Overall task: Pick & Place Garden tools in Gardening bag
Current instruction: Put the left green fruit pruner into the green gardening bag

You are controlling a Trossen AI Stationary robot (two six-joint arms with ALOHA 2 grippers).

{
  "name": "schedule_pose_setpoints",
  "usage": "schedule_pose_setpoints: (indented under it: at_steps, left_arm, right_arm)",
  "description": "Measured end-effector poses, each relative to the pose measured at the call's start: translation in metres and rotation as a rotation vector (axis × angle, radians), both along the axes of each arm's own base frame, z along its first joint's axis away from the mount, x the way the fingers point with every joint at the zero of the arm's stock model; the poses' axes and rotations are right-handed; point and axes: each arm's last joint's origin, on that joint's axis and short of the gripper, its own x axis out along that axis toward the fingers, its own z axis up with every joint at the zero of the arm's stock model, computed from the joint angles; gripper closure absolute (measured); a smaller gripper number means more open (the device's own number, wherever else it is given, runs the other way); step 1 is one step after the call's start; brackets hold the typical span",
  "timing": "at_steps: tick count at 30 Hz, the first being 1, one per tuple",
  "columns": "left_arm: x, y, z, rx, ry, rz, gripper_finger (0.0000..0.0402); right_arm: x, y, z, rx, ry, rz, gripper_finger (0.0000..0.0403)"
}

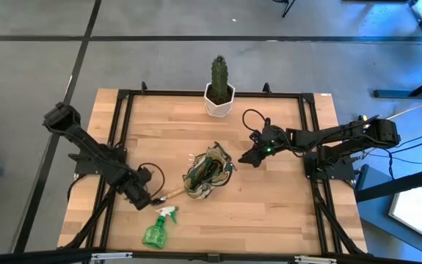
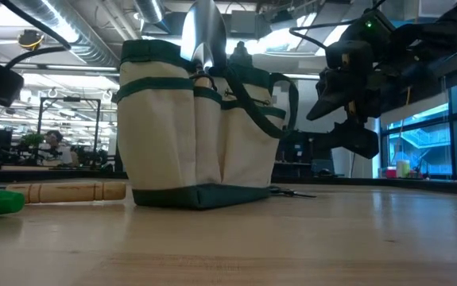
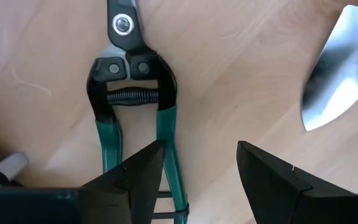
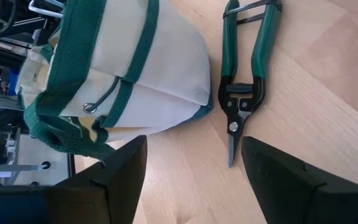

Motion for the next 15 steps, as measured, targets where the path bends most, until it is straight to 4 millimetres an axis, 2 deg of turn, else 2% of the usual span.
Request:
schedule_pose_setpoints:
  at_steps: [8,15]
  left_arm:
    - [-0.007,0.004,-0.004,0.04,0.063,0.03,0.0204]
    - [-0.005,0.002,-0.014,0.01,0.061,0.012,0.0244]
  right_arm:
    - [0.0,0.0,0.0,0.0,0.0,0.0,0.0139]
    - [0.0,0.0,0.0,0.006,0.001,0.0,0.0139]
